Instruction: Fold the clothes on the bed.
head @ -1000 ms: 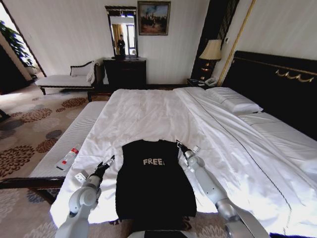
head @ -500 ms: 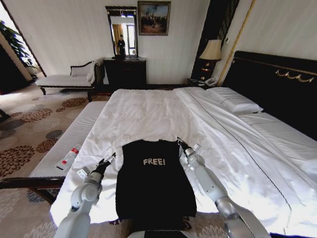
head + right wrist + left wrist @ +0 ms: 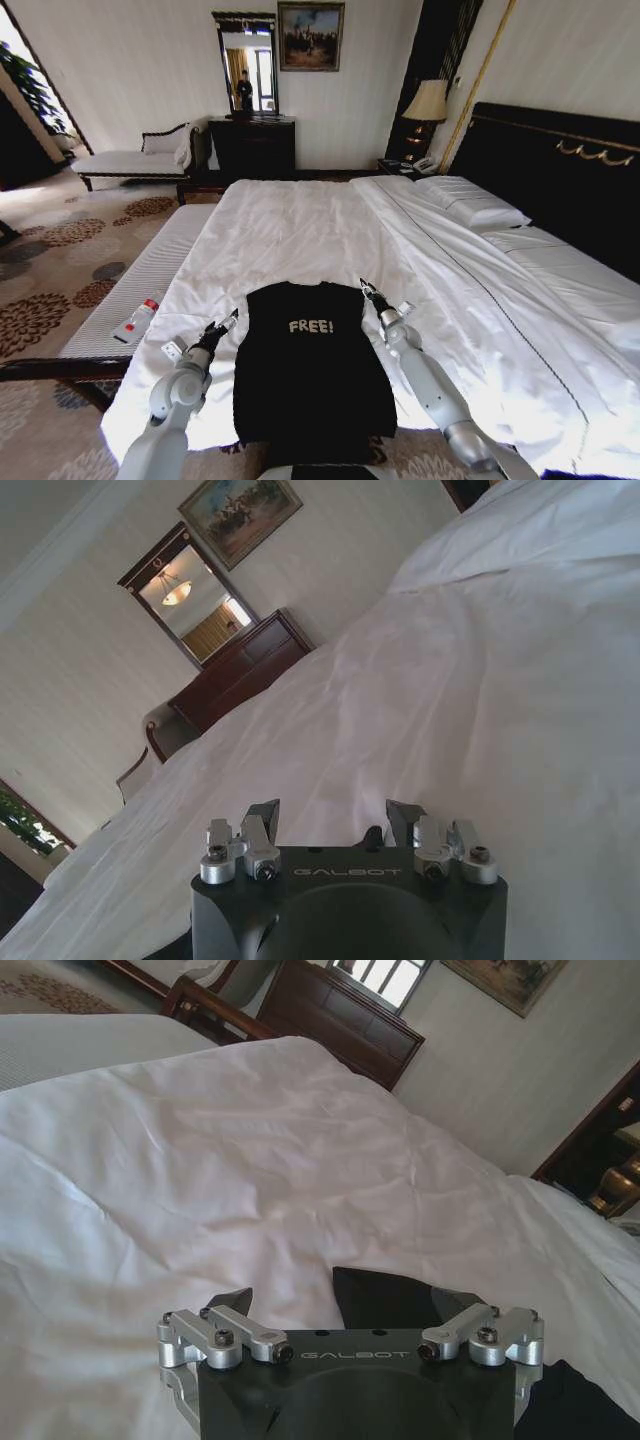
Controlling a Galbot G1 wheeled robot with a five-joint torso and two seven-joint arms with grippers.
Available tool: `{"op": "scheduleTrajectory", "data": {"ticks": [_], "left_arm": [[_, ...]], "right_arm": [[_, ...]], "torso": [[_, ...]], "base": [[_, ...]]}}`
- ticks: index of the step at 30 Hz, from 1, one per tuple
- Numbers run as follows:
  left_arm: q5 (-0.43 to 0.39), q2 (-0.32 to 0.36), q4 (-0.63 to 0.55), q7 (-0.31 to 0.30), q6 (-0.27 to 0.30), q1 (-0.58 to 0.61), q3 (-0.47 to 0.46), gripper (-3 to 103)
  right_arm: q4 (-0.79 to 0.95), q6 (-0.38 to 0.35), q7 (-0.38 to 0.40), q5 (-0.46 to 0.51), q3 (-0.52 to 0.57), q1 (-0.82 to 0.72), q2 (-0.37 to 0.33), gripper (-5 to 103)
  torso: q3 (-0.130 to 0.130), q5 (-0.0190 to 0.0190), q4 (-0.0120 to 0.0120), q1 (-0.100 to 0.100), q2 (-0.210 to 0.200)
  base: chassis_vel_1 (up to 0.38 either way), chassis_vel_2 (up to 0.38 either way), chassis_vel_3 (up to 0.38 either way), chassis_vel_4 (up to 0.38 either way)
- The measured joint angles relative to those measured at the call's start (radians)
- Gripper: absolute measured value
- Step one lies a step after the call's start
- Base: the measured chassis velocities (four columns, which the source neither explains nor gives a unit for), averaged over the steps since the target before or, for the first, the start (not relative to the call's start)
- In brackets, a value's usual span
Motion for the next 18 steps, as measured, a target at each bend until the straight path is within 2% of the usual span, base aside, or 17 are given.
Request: {"op": "scheduleTrajectory", "data": {"ticks": [2, 5, 6, 8, 10, 13, 14, 15, 17, 18], "left_arm": [[0.000, 0.003, -0.002, -0.001, 0.000, 0.003, -0.002, 100], [0.001, 0.002, -0.005, -0.001, 0.000, 0.007, -0.003, 100], [0.002, 0.001, -0.006, -0.001, 0.000, 0.010, -0.004, 100], [0.003, 0.000, -0.006, -0.001, 0.000, 0.012, -0.006, 100], [0.004, -0.001, -0.007, -0.001, -0.001, 0.013, -0.007, 100], [0.005, -0.002, -0.004, -0.001, -0.003, 0.013, -0.010, 100], [0.005, -0.002, -0.001, -0.001, -0.003, 0.012, -0.010, 100], [0.005, -0.003, 0.000, -0.001, -0.004, 0.011, -0.010, 100], [0.005, -0.006, 0.006, -0.001, -0.004, 0.006, -0.010, 100], [0.005, -0.006, 0.006, -0.001, -0.004, 0.006, -0.010, 100]], "right_arm": [[0.003, -0.026, 0.002, 0.023, 0.001, -0.013, 0.003, 70], [-0.006, -0.040, 0.003, 0.034, -0.002, -0.017, 0.007, 76], [-0.015, -0.049, 0.002, 0.039, -0.006, -0.016, 0.008, 87], [-0.024, -0.052, 0.001, 0.039, -0.009, -0.011, 0.009, 87], [-0.039, -0.053, -0.002, 0.038, -0.013, 0.001, 0.010, 96], [-0.062, -0.053, -0.004, 0.038, -0.017, 0.024, 0.012, 96], [-0.067, -0.053, -0.005, 0.038, -0.017, 0.030, 0.012, 91], [-0.070, -0.053, -0.007, 0.038, -0.018, 0.035, 0.011, 91], [-0.078, -0.052, -0.009, 0.038, -0.019, 0.047, 0.010, 81], [-0.078, -0.052, -0.009, 0.038, -0.019, 0.047, 0.010, 81]], "torso": [[0.000, 0.0000, 0.0000, 0.000, 0.000], [0.000, 0.0000, 0.0003, 0.000, 0.000], [0.000, 0.0000, 0.0003, 0.000, 0.000], [0.000, 0.0000, 0.0001, 0.000, 0.000], [0.000, 0.0000, 0.0002, 0.000, 0.000], [0.000, 0.0000, 0.0003, 0.000, 0.000], [0.000, -0.0001, 0.0002, 0.000, 0.000], [0.000, -0.0001, 0.0003, 0.000, 0.000], [0.000, 0.0000, 0.0002, 0.000, 0.000], [0.000, 0.0000, 0.0002, 0.000, 0.000]], "base": [[0.000, 0.000, 0.000, 0.000], [0.000, 0.000, 0.000, 0.000], [0.000, 0.000, 0.000, 0.000], [0.000, 0.000, 0.000, 0.000], [0.000, 0.000, 0.000, 0.000], [0.000, 0.000, 0.000, 0.000], [0.000, 0.000, 0.000, 0.000], [0.000, 0.000, 0.000, 0.000], [0.000, 0.000, 0.000, 0.000], [0.000, 0.000, 0.000, 0.000]]}}
